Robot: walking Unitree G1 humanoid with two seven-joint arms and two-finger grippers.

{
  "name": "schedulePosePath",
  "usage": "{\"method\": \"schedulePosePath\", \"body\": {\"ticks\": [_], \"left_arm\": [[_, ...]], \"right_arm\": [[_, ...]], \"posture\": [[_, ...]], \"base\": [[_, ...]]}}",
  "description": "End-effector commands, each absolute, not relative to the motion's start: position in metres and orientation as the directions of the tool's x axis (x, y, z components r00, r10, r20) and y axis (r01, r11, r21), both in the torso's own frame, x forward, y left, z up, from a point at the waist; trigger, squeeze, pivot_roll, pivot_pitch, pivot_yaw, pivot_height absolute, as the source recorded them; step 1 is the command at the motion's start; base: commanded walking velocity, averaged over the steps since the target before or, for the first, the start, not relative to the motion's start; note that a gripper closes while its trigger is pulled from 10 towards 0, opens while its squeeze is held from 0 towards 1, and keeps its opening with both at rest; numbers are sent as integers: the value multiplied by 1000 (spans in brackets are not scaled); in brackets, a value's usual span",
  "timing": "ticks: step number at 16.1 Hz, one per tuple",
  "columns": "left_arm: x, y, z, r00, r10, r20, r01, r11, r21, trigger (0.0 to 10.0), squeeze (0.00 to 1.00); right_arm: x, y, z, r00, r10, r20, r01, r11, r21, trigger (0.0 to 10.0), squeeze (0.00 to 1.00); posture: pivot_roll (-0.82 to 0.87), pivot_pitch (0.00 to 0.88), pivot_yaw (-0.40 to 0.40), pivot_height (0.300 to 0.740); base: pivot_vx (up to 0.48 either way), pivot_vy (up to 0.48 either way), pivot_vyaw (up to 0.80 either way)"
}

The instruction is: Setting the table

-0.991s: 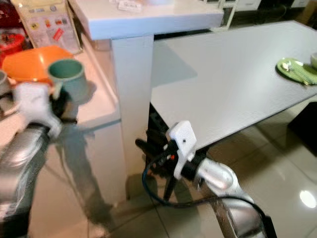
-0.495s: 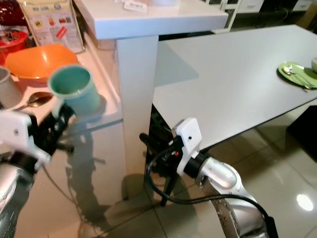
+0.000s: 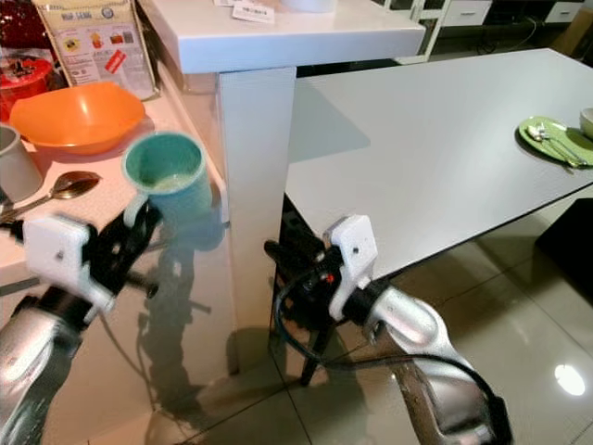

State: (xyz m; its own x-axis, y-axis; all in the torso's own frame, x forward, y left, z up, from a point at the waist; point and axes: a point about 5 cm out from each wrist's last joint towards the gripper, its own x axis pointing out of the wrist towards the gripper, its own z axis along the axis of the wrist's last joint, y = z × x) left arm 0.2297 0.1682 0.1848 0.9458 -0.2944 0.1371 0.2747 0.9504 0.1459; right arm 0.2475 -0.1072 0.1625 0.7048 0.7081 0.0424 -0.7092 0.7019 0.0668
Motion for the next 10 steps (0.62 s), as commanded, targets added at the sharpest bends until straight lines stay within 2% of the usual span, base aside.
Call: {"method": "schedulePosePath", "body": {"ticks": [1, 3, 6, 10], "left_arm": [[234, 164, 183, 946, -292, 141, 270, 950, 154, 10000, 0], [246, 160, 178, 953, -265, 147, 245, 959, 140, 10000, 0], [249, 153, 175, 952, -276, 134, 255, 955, 153, 10000, 0], [254, 158, 176, 956, -254, 145, 229, 958, 174, 10000, 0]], "right_arm": [[252, -113, 166, 745, 665, 52, -667, 744, 44, 10000, 0], [254, -117, 169, 776, 628, 54, -630, 776, 24, 10000, 0], [255, -122, 165, 791, 610, 47, -611, 792, 4, 10000, 0], [256, -122, 165, 809, 587, 47, -587, 810, -4, 10000, 0]], "posture": [[72, 0, -59, 740], [58, 0, -50, 740], [67, 0, -43, 740], [52, 0, -39, 740]], "base": [[0, -270, 0], [0, -364, 0], [0, -440, 0], [0, -462, 0]]}}
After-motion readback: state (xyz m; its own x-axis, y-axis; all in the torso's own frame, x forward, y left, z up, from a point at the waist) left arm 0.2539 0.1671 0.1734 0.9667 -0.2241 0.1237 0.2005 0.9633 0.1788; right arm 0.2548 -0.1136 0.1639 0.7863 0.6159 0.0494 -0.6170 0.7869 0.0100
